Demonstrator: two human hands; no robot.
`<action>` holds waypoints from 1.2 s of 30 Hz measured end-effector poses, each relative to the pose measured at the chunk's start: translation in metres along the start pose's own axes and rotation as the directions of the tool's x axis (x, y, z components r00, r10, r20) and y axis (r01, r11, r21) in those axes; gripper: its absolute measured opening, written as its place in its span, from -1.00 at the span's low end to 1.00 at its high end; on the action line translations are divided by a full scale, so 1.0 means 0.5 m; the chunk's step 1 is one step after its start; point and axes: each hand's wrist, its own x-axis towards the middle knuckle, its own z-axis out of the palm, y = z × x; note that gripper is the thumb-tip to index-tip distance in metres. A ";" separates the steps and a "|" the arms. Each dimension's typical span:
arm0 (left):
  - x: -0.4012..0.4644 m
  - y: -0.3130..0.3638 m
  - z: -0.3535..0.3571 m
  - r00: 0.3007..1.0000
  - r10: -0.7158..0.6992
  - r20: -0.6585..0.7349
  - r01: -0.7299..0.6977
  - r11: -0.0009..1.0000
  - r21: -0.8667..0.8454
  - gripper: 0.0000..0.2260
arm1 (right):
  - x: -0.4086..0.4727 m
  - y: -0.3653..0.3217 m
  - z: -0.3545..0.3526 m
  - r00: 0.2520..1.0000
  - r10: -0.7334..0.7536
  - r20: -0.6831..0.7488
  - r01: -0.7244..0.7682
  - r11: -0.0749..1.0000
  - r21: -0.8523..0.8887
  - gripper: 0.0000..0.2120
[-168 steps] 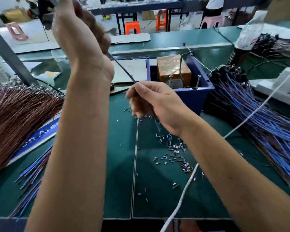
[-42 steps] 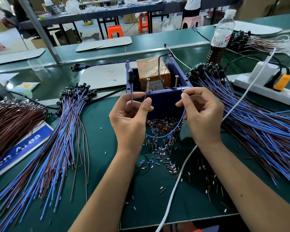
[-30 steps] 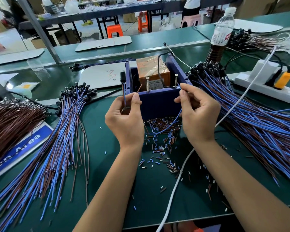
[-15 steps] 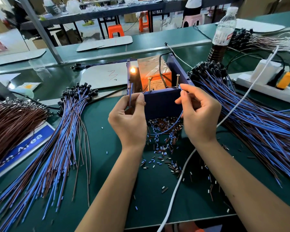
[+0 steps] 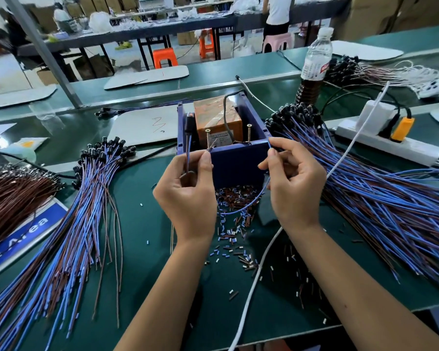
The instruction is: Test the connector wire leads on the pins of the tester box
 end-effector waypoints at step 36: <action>-0.058 0.109 0.465 0.488 -0.704 0.516 0.868 0.328 -0.373 -0.81 | 0.129 -0.021 -0.299 0.980 0.118 0.162 0.003 0.798 -0.602 -0.79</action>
